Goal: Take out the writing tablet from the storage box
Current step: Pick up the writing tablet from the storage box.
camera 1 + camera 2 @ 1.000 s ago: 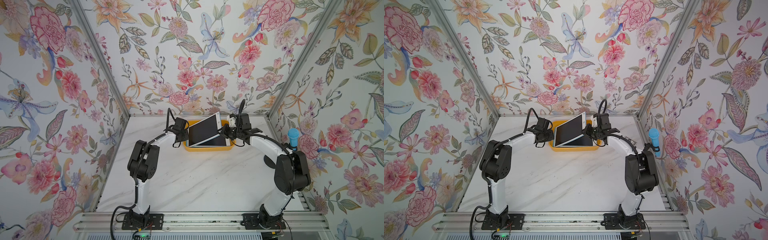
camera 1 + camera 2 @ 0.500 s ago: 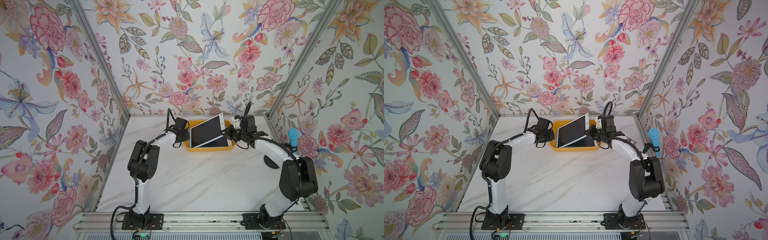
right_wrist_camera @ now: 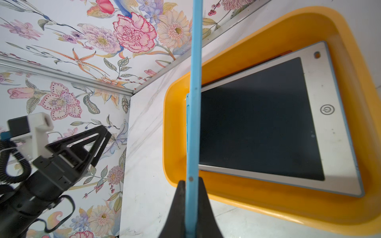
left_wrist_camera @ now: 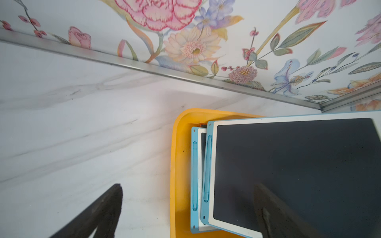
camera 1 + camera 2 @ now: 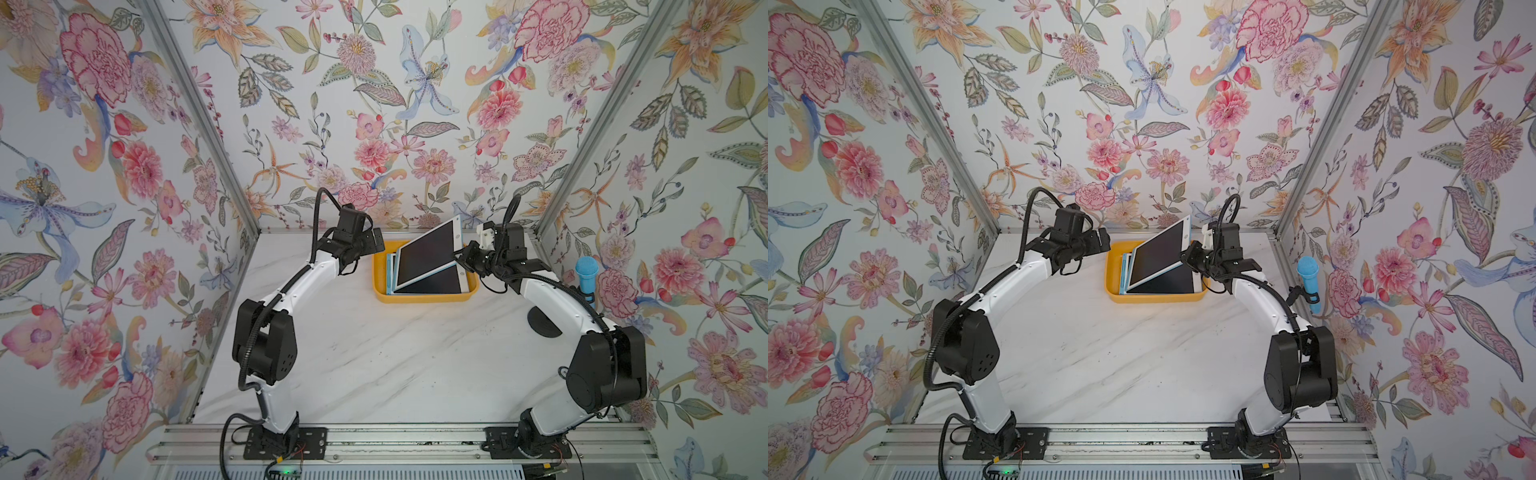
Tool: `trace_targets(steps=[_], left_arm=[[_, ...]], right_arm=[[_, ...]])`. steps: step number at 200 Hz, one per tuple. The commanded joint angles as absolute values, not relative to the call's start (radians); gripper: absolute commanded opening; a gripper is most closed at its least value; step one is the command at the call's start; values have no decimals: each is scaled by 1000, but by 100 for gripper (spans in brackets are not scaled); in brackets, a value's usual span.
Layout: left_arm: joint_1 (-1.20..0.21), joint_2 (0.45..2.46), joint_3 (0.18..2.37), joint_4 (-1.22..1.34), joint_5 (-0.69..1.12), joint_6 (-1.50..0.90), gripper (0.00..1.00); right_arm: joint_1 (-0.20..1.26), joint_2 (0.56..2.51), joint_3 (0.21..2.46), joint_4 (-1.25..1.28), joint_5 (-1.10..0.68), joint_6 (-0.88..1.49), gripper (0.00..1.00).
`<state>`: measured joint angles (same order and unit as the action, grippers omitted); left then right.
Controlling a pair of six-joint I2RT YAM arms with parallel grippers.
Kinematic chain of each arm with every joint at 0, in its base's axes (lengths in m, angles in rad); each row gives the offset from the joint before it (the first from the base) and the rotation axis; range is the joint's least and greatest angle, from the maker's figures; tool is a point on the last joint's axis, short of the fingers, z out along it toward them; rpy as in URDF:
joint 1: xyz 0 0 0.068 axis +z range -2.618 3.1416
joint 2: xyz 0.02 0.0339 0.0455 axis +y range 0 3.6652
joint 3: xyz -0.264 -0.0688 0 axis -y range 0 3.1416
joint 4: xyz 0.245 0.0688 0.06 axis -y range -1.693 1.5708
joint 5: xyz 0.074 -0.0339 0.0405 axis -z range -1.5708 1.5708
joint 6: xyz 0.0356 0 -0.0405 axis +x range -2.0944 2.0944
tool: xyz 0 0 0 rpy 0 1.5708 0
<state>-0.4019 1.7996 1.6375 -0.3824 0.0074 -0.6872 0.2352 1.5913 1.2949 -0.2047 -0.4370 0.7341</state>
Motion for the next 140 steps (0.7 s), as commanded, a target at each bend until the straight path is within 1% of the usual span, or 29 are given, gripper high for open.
trace_targets(steps=[1, 37, 41, 76, 98, 140], left_arm=[[-365, 1709, 1644, -456, -17, -644, 100], [-271, 1574, 1546, -469, 13, -625, 100], [-262, 1535, 1538, -472, 18, -623, 100], [-179, 1417, 1462, -495, 47, -600, 100], [-149, 1367, 1447, -523, 71, -589, 100], [-122, 1293, 1419, -552, 95, -575, 100]], right_arm=[[256, 1568, 1381, -183, -434, 744, 0], [321, 1620, 1505, -176, -436, 781, 0], [329, 1627, 1518, -171, -436, 789, 0], [404, 1707, 1586, -42, -442, 902, 0], [459, 1797, 1618, 71, -453, 990, 0], [604, 2026, 1742, 233, -352, 1100, 0]])
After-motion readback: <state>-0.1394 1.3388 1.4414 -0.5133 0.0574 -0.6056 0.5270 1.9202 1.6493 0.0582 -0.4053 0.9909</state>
